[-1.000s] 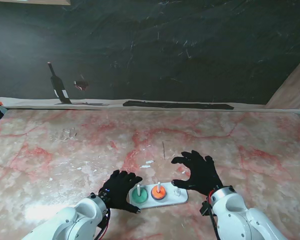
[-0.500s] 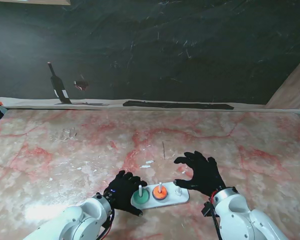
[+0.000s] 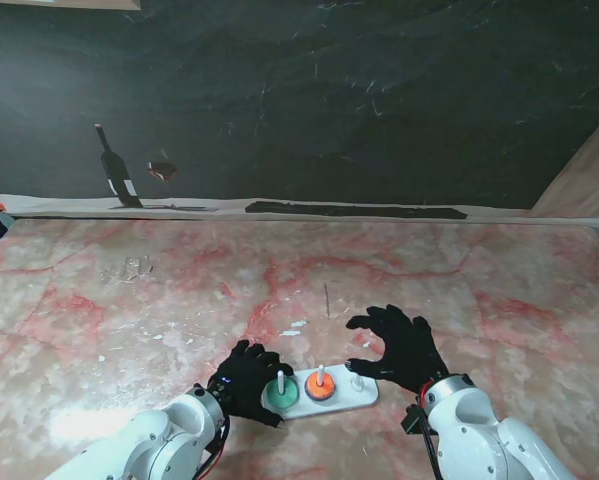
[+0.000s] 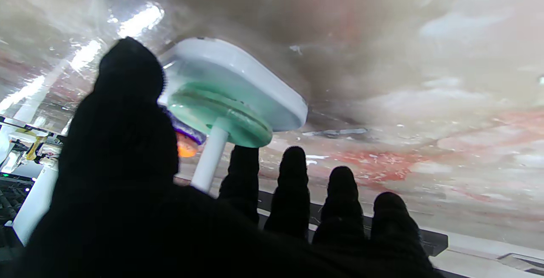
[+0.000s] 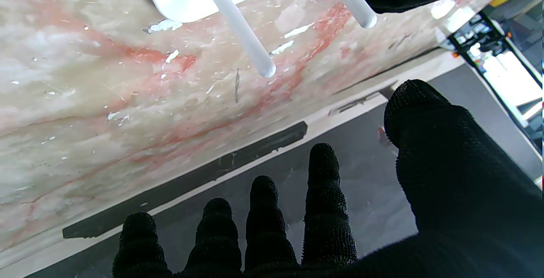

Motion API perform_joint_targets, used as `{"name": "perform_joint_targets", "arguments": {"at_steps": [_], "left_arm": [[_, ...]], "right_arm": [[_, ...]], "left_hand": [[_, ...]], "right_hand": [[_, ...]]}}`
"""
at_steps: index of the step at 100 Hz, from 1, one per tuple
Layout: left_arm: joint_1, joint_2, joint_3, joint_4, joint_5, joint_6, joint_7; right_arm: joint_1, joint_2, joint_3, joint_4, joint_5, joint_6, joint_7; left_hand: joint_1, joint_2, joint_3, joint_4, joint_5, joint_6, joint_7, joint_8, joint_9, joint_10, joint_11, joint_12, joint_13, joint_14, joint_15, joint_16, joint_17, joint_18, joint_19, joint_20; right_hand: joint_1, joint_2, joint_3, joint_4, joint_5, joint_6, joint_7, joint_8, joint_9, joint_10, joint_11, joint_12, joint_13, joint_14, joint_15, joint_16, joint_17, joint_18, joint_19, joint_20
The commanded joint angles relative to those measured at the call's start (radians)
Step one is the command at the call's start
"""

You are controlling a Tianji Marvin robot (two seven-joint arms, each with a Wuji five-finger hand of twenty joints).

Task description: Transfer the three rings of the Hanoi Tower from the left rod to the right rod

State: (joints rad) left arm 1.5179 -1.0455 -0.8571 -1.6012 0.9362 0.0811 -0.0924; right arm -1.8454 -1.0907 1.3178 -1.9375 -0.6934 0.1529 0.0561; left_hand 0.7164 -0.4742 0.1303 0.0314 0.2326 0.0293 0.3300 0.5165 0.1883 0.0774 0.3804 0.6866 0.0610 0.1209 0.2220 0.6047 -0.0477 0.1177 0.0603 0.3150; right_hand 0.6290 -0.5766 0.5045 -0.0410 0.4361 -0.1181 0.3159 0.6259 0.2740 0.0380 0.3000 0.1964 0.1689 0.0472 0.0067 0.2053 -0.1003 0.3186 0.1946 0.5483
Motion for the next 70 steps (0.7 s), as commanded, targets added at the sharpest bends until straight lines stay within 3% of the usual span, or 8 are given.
{"name": "perform_joint_targets", "arguments": {"at_steps": [1, 30, 56, 70], "left_arm": [[-0.007, -0.005, 0.003, 0.011, -0.012, 0.005, 0.009], [-0.024, -0.007, 0.013, 0.032, -0.013, 0.010, 0.016], [-0.029, -0.014, 0.014, 0.059, 0.001, 0.014, 0.076], [-0.030, -0.016, 0.004, 0.066, -0.004, 0.013, 0.084]], "right_arm": [[-0.004, -0.001, -0.005, -0.005, 0.000, 0.003, 0.004], [-0.004, -0.001, -0.006, -0.007, 0.004, 0.008, 0.006], [-0.004, -0.002, -0.006, -0.007, 0.007, 0.009, 0.003], [-0.003, -0.002, -0.006, -0.005, 0.010, 0.008, 0.002]], "left_hand": [[-0.010, 0.015, 0.013, 0.020, 0.030, -0.012, 0.008, -0.010, 0.009, -0.002, 0.012, -0.006, 0.004, -0.005, 0.019, 0.005, -0.011, 0.005, 0.000, 0.016], [-0.009, 0.019, 0.019, 0.022, 0.082, -0.050, 0.032, -0.014, 0.005, 0.002, 0.013, -0.009, 0.003, -0.004, 0.024, 0.005, -0.012, 0.006, 0.000, 0.021], [-0.013, 0.028, 0.043, 0.033, 0.148, -0.184, 0.108, 0.023, 0.019, -0.002, 0.022, -0.007, 0.008, -0.001, 0.040, 0.009, -0.012, 0.006, 0.002, 0.029], [-0.007, 0.038, 0.061, 0.037, 0.181, -0.229, 0.138, 0.036, 0.023, -0.002, 0.018, -0.011, 0.007, -0.004, 0.042, 0.006, -0.012, 0.002, 0.001, 0.031]], "right_hand": [[-0.002, 0.008, -0.022, -0.008, 0.034, 0.006, 0.010, -0.014, 0.010, 0.000, 0.007, 0.000, 0.003, 0.007, -0.007, -0.001, -0.005, 0.007, -0.017, 0.002], [-0.002, 0.013, -0.026, -0.008, 0.034, 0.007, 0.012, -0.017, 0.010, 0.000, 0.008, 0.001, 0.004, 0.006, -0.007, -0.001, -0.005, 0.006, -0.015, 0.004], [-0.004, 0.017, -0.028, -0.008, 0.030, 0.008, 0.011, -0.019, 0.009, 0.000, 0.008, 0.000, 0.004, 0.006, -0.007, -0.001, -0.006, 0.006, -0.014, 0.006], [-0.006, 0.020, -0.029, -0.008, 0.028, 0.007, 0.010, -0.019, 0.009, 0.000, 0.008, 0.000, 0.005, 0.005, -0.007, 0.000, -0.006, 0.006, -0.013, 0.007]]}}
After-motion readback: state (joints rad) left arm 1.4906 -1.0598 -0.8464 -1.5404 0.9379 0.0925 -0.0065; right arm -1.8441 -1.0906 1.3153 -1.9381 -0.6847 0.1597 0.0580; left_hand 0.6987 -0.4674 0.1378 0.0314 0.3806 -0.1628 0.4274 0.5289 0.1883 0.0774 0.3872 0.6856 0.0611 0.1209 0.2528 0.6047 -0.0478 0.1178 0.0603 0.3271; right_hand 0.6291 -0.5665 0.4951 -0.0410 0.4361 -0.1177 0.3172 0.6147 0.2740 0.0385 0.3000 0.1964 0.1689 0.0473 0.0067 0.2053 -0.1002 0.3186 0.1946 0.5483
